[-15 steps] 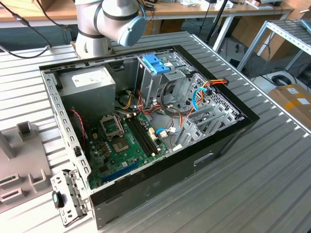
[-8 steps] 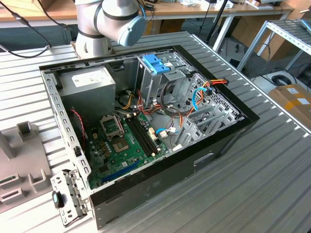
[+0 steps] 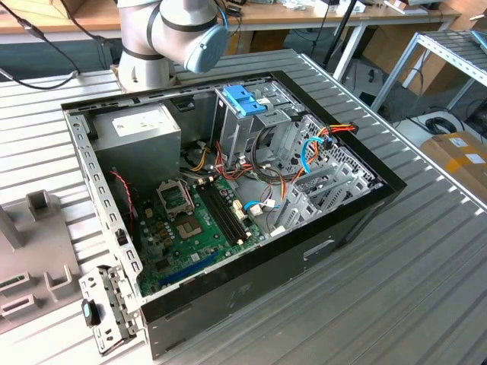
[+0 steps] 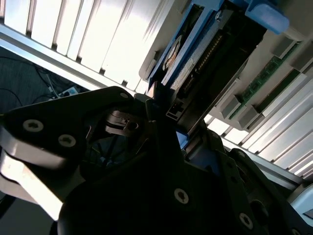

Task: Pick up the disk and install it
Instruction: 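Pick up the disk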

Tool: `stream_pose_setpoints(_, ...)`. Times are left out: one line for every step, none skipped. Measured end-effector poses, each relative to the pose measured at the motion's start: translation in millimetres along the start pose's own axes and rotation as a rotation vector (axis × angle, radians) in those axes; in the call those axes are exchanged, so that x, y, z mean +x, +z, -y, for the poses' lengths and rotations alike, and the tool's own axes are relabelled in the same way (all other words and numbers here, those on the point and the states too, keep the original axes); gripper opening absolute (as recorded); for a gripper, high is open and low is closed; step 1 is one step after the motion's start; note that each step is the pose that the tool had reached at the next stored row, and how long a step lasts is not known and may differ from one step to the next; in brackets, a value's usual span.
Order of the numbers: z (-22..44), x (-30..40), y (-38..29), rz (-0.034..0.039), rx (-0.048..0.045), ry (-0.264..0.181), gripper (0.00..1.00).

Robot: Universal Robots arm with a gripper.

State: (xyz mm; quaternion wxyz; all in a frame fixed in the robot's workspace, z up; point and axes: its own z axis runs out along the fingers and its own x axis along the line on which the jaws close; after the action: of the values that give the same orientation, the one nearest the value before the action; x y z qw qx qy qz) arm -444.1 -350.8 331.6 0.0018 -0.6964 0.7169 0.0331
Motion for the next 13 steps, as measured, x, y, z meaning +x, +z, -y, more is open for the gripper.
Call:
stream_pose_setpoints(0.0,0.0,-0.5,0.0,0.0,0.0,0.37)
stream_pose_setpoints(-0.5,-0.5,-10.5,0.0,0.0,0.0,0.37)
stream_pose_setpoints(-0.9,-1.0,-20.8,0.0001,0.0001,0.0,0.37)
stream_pose_setpoints(-1.0,-1.1,-21.5,0.0,0.0,0.0,0.37)
stream_pose_setpoints(-1.0,-1.1,-22.2,0.0001,0.0001,0.0,0.37)
stream_pose_setpoints(-1.1,-1.1,-22.8,0.0001,0.0001,0.0,0.37)
stream_pose_setpoints(-1.1,-1.1,-23.5,0.0,0.0,0.0,0.37)
stream_pose_setpoints(-1.1,-1.2,-24.2,0.0,0.0,0.0,0.37)
stream_pose_setpoints(-1.1,-1.2,-24.7,0.0001,0.0001,0.0,0.37)
stream_pose_setpoints(-1.1,-1.2,-25.4,0.0,0.0001,0.0,0.37)
stream_pose_setpoints(-1.2,-1.3,-26.1,0.0,0.0,0.0,0.37)
stream_pose_setpoints(-1.2,-1.3,-27.0,0.0,0.0,0.0,0.37)
stream_pose_setpoints(-1.2,-1.4,-27.7,0.0,0.0,0.0,0.37)
